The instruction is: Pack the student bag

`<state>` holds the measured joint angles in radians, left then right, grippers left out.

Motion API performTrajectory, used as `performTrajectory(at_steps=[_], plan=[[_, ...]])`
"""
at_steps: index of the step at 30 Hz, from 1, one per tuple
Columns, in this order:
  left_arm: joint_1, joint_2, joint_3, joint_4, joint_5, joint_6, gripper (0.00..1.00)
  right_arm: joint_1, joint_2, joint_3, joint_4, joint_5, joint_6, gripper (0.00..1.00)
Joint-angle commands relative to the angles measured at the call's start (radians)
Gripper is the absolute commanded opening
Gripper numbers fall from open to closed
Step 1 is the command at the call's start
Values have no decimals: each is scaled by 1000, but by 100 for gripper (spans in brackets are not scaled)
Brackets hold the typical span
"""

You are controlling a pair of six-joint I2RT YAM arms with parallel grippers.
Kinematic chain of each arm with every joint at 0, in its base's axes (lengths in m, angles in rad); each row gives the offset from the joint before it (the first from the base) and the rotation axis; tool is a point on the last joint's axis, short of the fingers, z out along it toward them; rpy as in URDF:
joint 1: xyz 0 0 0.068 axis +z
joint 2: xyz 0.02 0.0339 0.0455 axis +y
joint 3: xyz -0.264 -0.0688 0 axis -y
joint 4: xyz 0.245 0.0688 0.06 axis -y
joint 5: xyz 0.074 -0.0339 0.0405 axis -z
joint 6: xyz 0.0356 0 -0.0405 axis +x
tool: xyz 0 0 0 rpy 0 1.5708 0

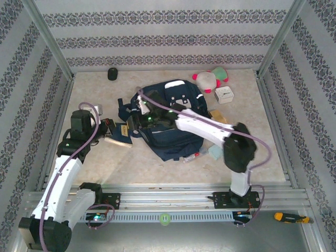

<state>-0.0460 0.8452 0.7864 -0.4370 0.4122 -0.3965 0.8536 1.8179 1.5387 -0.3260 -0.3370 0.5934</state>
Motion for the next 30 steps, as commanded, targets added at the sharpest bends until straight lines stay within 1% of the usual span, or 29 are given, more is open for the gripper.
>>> performTrajectory(at_steps=[1,2,3,4,5,7,8,9,10,11,13,16,18,20,23,25,28,30], plan=[[-8,-2,38,123,228,85,0,-41,-173,-153,155,20,-26,63],[-9,2,40,159,281,74,0,-61,-226,-203,189,8,-19,65],[-9,4,45,179,298,61,0,-79,-266,-255,219,0,-9,66],[-8,7,56,163,264,49,0,-98,-313,-303,238,3,7,67],[-9,11,72,120,178,35,0,-112,-347,-338,243,11,10,67],[-8,29,114,-20,-1,31,1,-117,-384,-378,224,19,-7,65],[-6,38,130,-82,-84,22,7,-112,-387,-386,210,17,-9,65],[-4,44,134,-144,-181,-6,18,-103,-381,-389,194,16,0,65],[3,43,128,-190,-243,-30,22,-91,-368,-388,181,19,14,64],[11,41,112,-219,-282,-41,26,-78,-350,-386,178,24,30,63],[33,40,74,-256,-335,-76,38,-38,-294,-372,178,40,63,62],[80,46,-2,-270,-353,-139,44,22,-169,-303,163,44,136,59],[119,58,-60,-256,-327,-190,45,53,-69,-237,161,24,192,57],[155,79,-119,-236,-301,-241,47,88,37,-144,119,21,216,57],[187,101,-190,-187,-270,-296,49,130,182,19,10,35,207,57],[200,114,-230,-147,-249,-314,49,140,276,130,-81,39,190,57],[209,149,-279,-89,-212,-334,48,147,404,288,-218,50,151,55],[208,180,-303,-60,-203,-334,46,149,460,353,-266,53,129,53]])
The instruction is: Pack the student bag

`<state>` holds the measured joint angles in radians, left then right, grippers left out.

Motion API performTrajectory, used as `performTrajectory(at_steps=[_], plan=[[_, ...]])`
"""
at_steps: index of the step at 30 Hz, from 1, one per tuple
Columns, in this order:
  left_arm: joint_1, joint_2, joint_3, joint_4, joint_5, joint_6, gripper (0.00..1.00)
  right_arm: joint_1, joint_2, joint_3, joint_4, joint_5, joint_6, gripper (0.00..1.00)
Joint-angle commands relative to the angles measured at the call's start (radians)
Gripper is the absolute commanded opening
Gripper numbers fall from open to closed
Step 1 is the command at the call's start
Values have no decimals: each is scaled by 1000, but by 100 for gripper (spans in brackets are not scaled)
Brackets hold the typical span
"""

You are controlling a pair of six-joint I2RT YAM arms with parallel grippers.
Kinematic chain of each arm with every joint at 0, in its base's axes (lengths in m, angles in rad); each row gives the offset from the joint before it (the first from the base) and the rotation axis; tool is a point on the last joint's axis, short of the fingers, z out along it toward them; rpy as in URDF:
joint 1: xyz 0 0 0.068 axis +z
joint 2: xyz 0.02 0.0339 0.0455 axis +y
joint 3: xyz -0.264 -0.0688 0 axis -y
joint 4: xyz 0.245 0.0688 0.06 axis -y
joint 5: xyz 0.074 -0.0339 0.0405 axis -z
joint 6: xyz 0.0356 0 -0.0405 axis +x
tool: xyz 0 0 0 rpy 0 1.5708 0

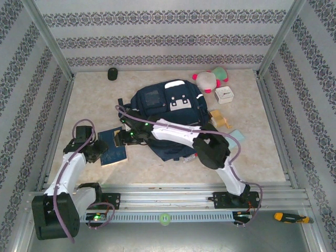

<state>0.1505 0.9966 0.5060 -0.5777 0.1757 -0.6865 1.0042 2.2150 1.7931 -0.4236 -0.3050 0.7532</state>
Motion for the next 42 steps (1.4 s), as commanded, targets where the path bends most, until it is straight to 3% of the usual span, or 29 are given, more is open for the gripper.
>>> performTrajectory(at_steps=[1,12,16,23,32,38,42], plan=[[12,41,-33,92,41,-37,46,-1,84,129,-193,26,-40,53],[12,102,-56,113,-15,22,55,-20,213,248,-249,-10,-68,49],[12,46,-46,87,-69,19,61,-21,272,306,-285,-19,-82,37],[18,5,-28,88,-123,18,66,-37,271,303,-343,112,-127,19],[18,160,-41,218,51,26,55,-56,249,244,-307,96,-133,18],[17,191,-68,269,145,30,52,-60,245,232,-281,73,-125,17],[11,131,-73,303,248,21,49,-64,245,218,-250,32,-112,16]])
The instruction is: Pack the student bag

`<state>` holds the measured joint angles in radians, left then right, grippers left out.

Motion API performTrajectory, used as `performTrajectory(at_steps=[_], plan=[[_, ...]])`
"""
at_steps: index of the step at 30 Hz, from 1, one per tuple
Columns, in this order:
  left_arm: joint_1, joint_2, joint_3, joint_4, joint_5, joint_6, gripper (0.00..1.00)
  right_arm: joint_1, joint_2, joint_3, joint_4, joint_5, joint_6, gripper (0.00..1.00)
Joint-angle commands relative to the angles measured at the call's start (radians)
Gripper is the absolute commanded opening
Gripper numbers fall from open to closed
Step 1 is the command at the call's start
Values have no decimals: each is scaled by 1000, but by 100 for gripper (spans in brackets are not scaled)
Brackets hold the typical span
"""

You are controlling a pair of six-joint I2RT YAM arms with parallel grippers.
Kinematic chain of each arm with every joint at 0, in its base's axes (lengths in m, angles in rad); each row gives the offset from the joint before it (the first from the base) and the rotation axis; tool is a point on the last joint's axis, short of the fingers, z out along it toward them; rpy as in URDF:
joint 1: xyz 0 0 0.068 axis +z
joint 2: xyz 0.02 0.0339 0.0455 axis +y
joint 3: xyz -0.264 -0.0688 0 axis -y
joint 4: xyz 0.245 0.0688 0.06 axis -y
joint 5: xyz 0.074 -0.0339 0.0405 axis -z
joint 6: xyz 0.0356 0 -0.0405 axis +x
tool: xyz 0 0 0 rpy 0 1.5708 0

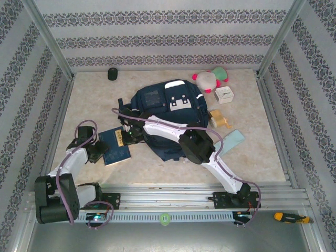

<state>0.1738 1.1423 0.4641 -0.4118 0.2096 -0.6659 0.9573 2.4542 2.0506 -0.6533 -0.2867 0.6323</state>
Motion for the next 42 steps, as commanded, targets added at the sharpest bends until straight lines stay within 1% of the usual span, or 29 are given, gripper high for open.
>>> performTrajectory(at_steps=[1,3,6,9,12,17,22,23,26,28,30,35,36,38,40,42], plan=[[-14,-35,-29,136,228,0,49,-17,3,-43,-16,9,11,16],[-17,-69,-24,126,253,-3,49,-17,-3,-47,-9,5,12,16],[-20,-80,-27,124,287,1,49,-17,-10,-47,-2,0,15,16],[-31,-80,-29,148,325,-13,48,-17,-14,-49,1,-5,18,15],[-42,-116,-19,176,371,-43,47,-20,-17,-58,8,-14,22,15],[-48,-177,-7,195,380,-76,45,-23,-31,-81,28,-18,33,14],[-48,-183,-7,207,382,-88,44,-26,-45,-90,35,-15,37,14],[-48,-182,-8,208,382,-93,43,-28,-53,-97,41,-14,40,14],[-51,-161,-33,285,392,-124,38,-32,-75,-119,75,-22,53,14],[-57,-155,-28,287,381,-121,30,-32,-86,-124,78,-19,55,14],[-66,-161,-4,236,344,-84,20,-35,-110,-142,90,-10,55,14],[-81,-208,109,54,224,56,0,-45,-254,-230,172,14,57,24],[-84,-218,140,21,208,91,0,-47,-295,-250,185,21,50,28],[-91,-235,192,-28,193,156,0,-49,-378,-293,207,39,35,38],[-96,-255,243,-56,196,224,0,-52,-471,-356,242,56,14,43],[-101,-273,292,-48,233,295,0,-58,-578,-433,284,86,-10,50]])
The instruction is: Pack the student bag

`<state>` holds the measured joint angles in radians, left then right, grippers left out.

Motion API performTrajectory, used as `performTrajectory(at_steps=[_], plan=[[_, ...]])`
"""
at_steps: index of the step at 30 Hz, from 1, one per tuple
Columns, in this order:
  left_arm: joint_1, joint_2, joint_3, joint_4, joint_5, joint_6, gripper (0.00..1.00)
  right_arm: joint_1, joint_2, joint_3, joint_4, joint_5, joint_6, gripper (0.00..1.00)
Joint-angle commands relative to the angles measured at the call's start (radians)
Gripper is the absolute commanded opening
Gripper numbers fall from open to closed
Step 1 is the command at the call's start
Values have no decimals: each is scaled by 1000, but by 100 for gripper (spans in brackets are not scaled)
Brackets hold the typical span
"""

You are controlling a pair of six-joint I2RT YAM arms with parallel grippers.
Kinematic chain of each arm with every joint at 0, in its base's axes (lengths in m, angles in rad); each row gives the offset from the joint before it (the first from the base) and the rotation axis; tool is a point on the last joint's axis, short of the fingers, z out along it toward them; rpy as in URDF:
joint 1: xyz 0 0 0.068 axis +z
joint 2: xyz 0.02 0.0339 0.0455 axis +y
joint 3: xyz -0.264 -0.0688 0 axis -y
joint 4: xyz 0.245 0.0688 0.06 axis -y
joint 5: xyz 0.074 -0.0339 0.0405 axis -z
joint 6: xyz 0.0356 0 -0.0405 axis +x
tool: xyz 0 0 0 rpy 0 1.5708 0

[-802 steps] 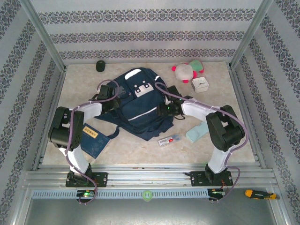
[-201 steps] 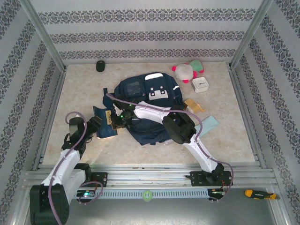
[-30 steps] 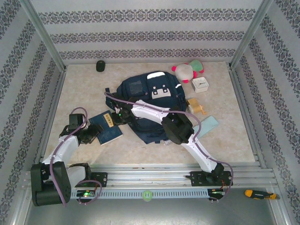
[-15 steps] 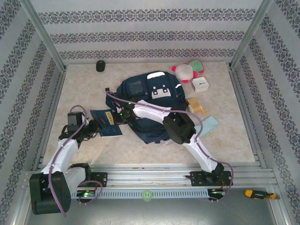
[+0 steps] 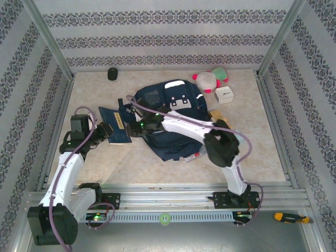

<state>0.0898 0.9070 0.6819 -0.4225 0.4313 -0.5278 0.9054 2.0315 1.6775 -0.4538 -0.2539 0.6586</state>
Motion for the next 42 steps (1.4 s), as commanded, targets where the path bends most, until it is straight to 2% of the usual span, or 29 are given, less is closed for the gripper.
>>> performTrajectory(at_steps=[1,6,11,16,21,23,29,35,38,41,42], plan=[[-19,-42,91,-15,47,180,0,-9,-202,-99,106,62,-50,52],[-48,-15,150,222,315,207,0,-54,-436,-310,255,66,-89,55],[-128,78,225,361,456,187,0,-103,-593,-501,423,69,-125,55],[-255,146,271,417,519,239,0,-120,-695,-589,521,48,-179,56],[-299,187,238,646,629,118,0,-128,-810,-671,590,34,-251,58],[-307,182,227,710,656,108,0,-133,-850,-695,603,29,-291,59],[-358,170,223,733,689,180,0,-208,-965,-762,629,-53,-313,66],[-403,174,200,843,702,174,0,-282,-1091,-859,699,-191,-306,90],[-415,176,200,880,708,151,0,-315,-1100,-862,700,-257,-270,92],[-417,177,189,928,685,114,0,-373,-1121,-888,675,-117,-153,93],[-417,179,183,960,680,97,0,-412,-1134,-916,706,-125,-101,93]])
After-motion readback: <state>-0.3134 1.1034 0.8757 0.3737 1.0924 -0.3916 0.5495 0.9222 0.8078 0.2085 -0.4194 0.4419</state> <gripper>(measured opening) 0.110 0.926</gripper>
